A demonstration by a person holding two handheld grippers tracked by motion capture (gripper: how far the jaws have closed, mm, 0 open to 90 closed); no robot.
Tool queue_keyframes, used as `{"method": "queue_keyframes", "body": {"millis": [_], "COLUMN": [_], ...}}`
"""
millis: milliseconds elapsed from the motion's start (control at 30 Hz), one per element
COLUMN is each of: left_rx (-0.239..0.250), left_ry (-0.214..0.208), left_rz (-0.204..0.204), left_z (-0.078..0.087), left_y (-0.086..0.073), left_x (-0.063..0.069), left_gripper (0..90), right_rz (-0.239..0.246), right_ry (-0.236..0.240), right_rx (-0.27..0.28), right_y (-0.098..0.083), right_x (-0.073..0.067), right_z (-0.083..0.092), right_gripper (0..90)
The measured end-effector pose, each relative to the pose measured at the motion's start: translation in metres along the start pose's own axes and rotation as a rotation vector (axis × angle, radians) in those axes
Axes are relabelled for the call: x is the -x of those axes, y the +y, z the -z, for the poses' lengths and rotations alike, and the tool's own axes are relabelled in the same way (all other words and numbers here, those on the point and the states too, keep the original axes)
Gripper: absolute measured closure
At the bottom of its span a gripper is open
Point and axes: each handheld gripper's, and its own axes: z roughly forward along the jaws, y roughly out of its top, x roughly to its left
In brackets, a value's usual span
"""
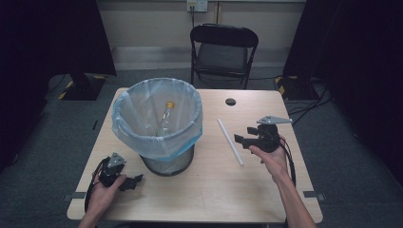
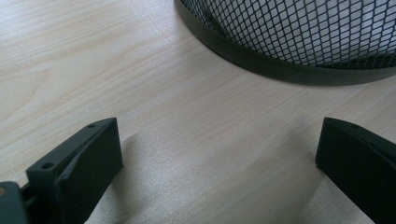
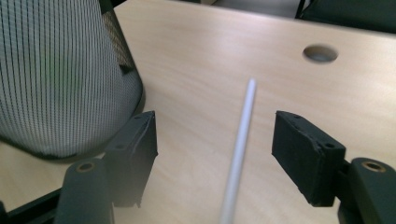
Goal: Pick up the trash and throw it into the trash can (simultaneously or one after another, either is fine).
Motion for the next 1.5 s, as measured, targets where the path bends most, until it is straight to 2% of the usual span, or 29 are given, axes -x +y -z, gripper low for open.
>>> {"method": "queue_keyframes", "body": {"millis": [67, 100, 233, 267, 467, 533, 633, 700, 733, 767, 800, 867, 900, 1000, 1167, 1300, 1400, 1433, 1500], "left_rx": [0.000, 0.000, 0.000, 0.000, 0.000, 0.000, 0.000, 0.000, 0.000, 0.000, 0.000, 0.000, 0.000, 0.000, 0.000, 0.000, 0.000, 0.000, -0.001], "left_ry": [0.000, 0.000, 0.000, 0.000, 0.000, 0.000, 0.000, 0.000, 0.000, 0.000, 0.000, 0.000, 0.000, 0.000, 0.000, 0.000, 0.000, 0.000, 0.000], "left_rz": [0.000, 0.000, 0.000, 0.000, 0.000, 0.000, 0.000, 0.000, 0.000, 0.000, 0.000, 0.000, 0.000, 0.000, 0.000, 0.000, 0.000, 0.000, 0.000], "left_z": [0.000, 0.000, 0.000, 0.000, 0.000, 0.000, 0.000, 0.000, 0.000, 0.000, 0.000, 0.000, 0.000, 0.000, 0.000, 0.000, 0.000, 0.000, 0.000], "left_y": [0.000, 0.000, 0.000, 0.000, 0.000, 0.000, 0.000, 0.000, 0.000, 0.000, 0.000, 0.000, 0.000, 0.000, 0.000, 0.000, 0.000, 0.000, 0.000], "left_x": [0.000, 0.000, 0.000, 0.000, 0.000, 0.000, 0.000, 0.000, 0.000, 0.000, 0.000, 0.000, 0.000, 0.000, 0.000, 0.000, 0.000, 0.000, 0.000], "left_gripper": [0.0, 0.0, 0.0, 0.0, 0.0, 0.0, 0.0, 0.0, 0.0, 0.0, 0.0, 0.0, 0.0, 0.0, 0.0, 0.0, 0.0, 0.0, 0.0], "right_rz": [-0.006, -0.010, -0.029, -0.028, 0.008, 0.015, 0.026, 0.001, 0.001, 0.009, 0.006, 0.004, 0.008, 0.017, 0.044, 0.078, 0.092, 0.098, 0.096], "right_ry": [0.015, -0.011, -0.007, -0.020, -0.017, -0.016, -0.025, -0.027, -0.027, -0.061, -0.077, -0.070, -0.080, -0.069, -0.129, -0.152, -0.166, -0.167, -0.169], "right_rx": [-0.019, -0.034, -0.036, -0.056, -0.104, -0.144, -0.142, -0.186, -0.186, -0.232, -0.242, -0.246, -0.245, -0.268, -0.292, -0.314, -0.317, -0.331, -0.332], "right_y": [-0.003, -0.010, -0.018, -0.024, -0.038, -0.046, -0.052, -0.057, -0.057, -0.060, -0.061, -0.063, -0.064, -0.066, -0.069, -0.072, -0.072, -0.072, -0.072], "right_x": [0.001, 0.002, 0.006, 0.007, 0.001, 0.000, 0.000, 0.001, 0.001, 0.001, 0.002, 0.004, 0.005, 0.003, -0.001, -0.004, -0.006, -0.008, -0.009], "right_z": [-0.001, -0.001, -0.001, -0.003, -0.014, -0.021, -0.025, -0.028, -0.028, -0.032, -0.033, -0.036, -0.038, -0.043, -0.046, -0.047, -0.047, -0.046, -0.046], "right_gripper": [36.0, 37.7, 39.7, 44.0, 47.4, 48.7, 51.4, 52.7, 52.7, 50.7, 51.0, 54.3, 53.7, 55.5, 62.6, 64.8, 69.1, 76.3, 79.0]}}
